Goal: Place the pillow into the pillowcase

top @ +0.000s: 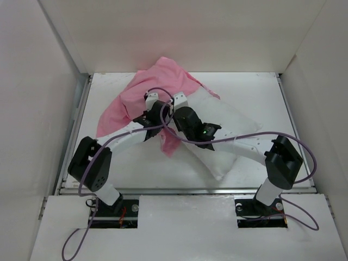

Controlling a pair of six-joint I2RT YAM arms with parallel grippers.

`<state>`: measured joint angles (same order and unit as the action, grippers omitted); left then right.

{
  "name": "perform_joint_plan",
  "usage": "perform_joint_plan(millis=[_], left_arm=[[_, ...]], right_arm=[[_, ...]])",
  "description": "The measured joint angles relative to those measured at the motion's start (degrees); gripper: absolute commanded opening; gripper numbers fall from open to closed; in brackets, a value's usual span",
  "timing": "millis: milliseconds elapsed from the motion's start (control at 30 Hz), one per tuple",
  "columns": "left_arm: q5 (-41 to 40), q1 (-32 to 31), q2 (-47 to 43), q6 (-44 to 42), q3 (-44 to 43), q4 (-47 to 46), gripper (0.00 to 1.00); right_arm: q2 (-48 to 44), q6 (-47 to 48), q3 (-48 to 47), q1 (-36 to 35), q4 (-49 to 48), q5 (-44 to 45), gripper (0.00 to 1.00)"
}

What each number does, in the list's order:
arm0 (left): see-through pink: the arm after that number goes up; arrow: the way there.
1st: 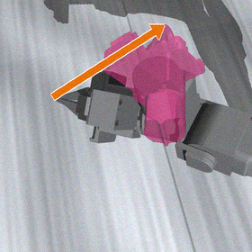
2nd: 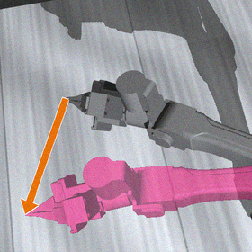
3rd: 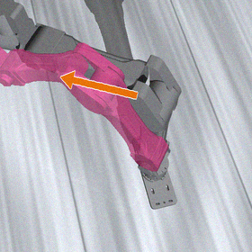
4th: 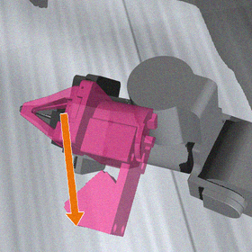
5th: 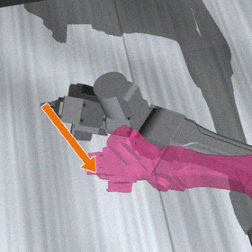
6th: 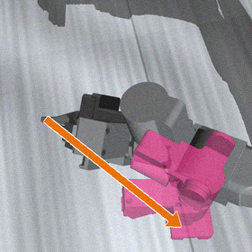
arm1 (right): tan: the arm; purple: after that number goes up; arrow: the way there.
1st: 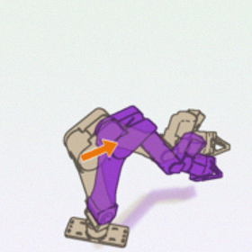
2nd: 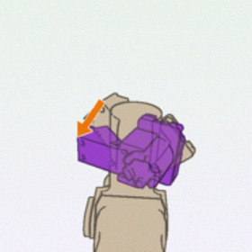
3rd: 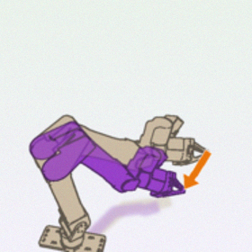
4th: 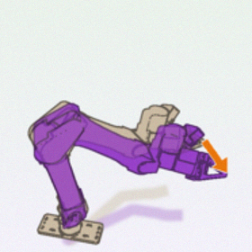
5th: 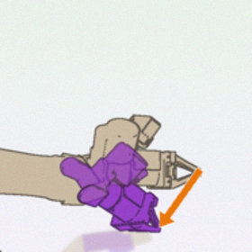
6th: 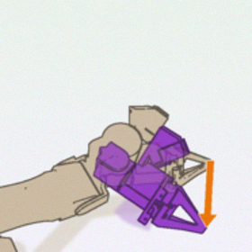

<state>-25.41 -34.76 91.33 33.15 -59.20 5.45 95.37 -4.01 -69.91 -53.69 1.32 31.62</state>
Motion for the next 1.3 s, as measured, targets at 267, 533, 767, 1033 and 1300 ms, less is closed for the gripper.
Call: perform_joint_plan(millis=[267,533,767,1033,1300], left_arm=[[-0.5,-3.6,-14.7,-2.1,2.9,2.3,0.00],[11.8,-8.2,-20.0,-8.3,5.0,2.3,0.00],[33.7,-11.2,-21.3,-12.3,1.8,2.4,0.00],[36.1,-11.1,-20.7,-10.8,1.0,8.5,0.57],[7.5,-11.6,-27.4,7.3,4.5,16.1,0.77]], right_arm=[[0.1,-2.7,-3.5,1.1,-0.9,-0.1,0.00],[0.2,-11.0,-2.4,2.8,-8.3,-2.1,0.00],[2.9,-21.2,-1.6,2.8,-19.3,-1.8,0.00],[2.8,-29.9,3.7,3.1,-26.4,-2.0,0.00],[2.4,-29.8,4.2,2.5,-25.7,-1.4,0.00]])
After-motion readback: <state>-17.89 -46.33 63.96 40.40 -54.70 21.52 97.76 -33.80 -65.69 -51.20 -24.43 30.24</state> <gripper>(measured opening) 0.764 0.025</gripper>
